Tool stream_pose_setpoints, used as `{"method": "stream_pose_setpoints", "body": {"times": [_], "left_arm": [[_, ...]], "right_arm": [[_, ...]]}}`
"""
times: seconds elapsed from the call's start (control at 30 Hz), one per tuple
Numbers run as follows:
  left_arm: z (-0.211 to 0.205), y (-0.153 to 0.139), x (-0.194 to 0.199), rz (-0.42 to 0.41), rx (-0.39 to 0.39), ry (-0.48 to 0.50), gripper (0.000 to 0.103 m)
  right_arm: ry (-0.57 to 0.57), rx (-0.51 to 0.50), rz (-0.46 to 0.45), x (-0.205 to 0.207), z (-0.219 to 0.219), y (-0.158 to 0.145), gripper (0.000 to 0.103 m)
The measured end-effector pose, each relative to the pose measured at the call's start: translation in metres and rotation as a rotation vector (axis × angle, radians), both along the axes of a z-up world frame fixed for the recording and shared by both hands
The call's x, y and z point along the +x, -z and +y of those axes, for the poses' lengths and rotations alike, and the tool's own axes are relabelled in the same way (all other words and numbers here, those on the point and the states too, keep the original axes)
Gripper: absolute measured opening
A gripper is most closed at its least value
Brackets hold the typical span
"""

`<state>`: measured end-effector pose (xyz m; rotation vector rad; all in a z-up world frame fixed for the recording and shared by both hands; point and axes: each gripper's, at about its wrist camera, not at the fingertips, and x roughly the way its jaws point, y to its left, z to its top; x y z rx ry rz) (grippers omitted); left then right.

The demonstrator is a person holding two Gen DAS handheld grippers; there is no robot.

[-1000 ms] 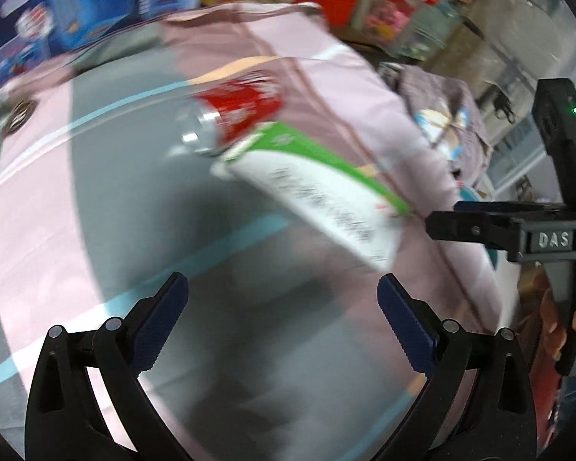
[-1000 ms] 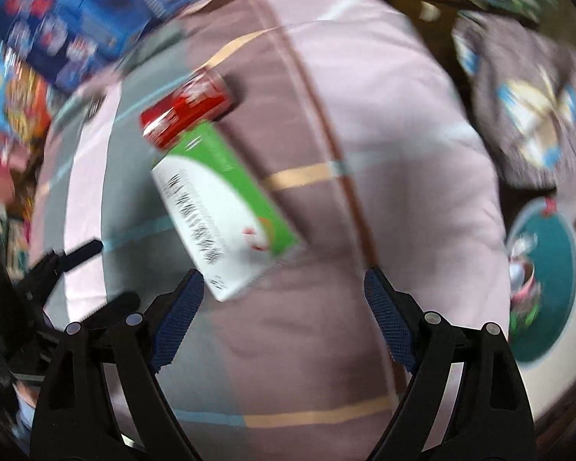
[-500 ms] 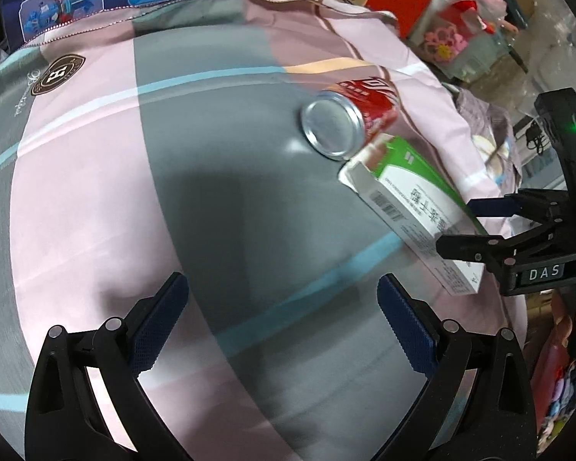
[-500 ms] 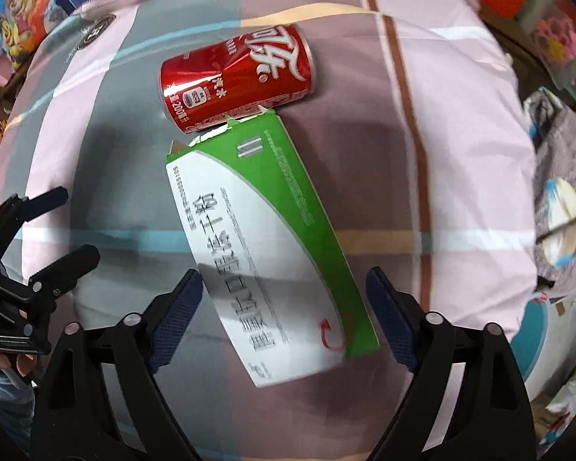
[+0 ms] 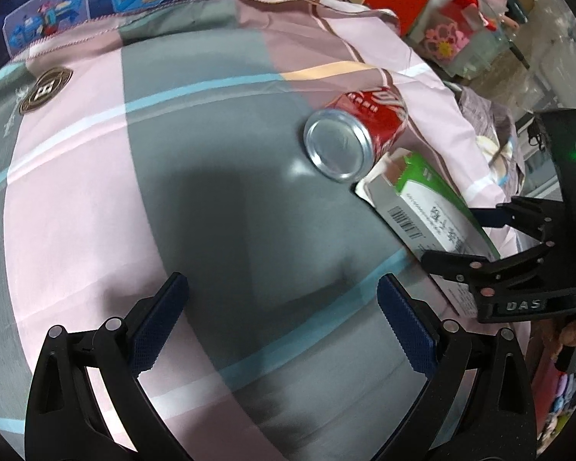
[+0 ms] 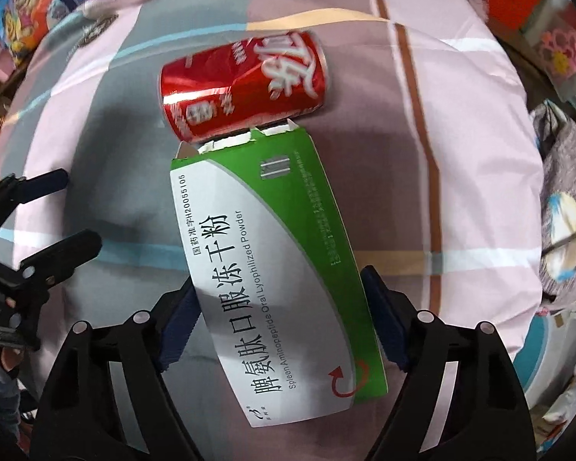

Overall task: Collect trash
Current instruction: 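Grasp the white-green medicine box with the right gripper while the left grasps the red cola can, then lift the box and can and carry both over the teal bin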

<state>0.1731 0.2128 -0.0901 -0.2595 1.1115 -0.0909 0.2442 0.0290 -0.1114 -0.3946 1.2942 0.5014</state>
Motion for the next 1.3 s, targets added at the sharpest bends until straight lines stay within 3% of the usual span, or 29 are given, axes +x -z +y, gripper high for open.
{"method": "stream_pose_setpoints", "body": {"times": [0.23, 0.57, 0.87, 0.9, 0.97, 1.0, 1.3], "left_arm": [[-0.013, -0.010, 0.023, -0.020, 0.050, 0.047, 0.099], [-0.047, -0.026, 0.081, -0.061, 0.176, 0.226, 0.099], [-0.071, 0.009, 0.136, 0.040, 0.201, 0.291, 0.099], [-0.072, 0.011, 0.138, 0.041, 0.199, 0.290, 0.097], [-0.076, 0.016, 0.139, 0.049, 0.203, 0.286, 0.073], [-0.077, 0.016, 0.138, 0.050, 0.215, 0.273, 0.069], [-0.098, -0.013, 0.110, -0.012, 0.250, 0.208, 0.061]], "right_arm": [[0.094, 0.033, -0.013, 0.016, -0.040, -0.023, 0.075], [0.221, 0.088, -0.014, 0.061, -0.079, -0.031, 0.075], [0.293, 0.143, 0.018, 0.090, -0.078, -0.015, 0.075], [0.299, 0.153, 0.025, 0.091, -0.080, -0.013, 0.075], [0.306, 0.170, 0.033, 0.091, -0.083, -0.010, 0.075], [0.310, 0.183, 0.038, 0.090, -0.086, -0.010, 0.075], [0.343, 0.274, 0.041, 0.069, -0.111, -0.020, 0.075]]}}
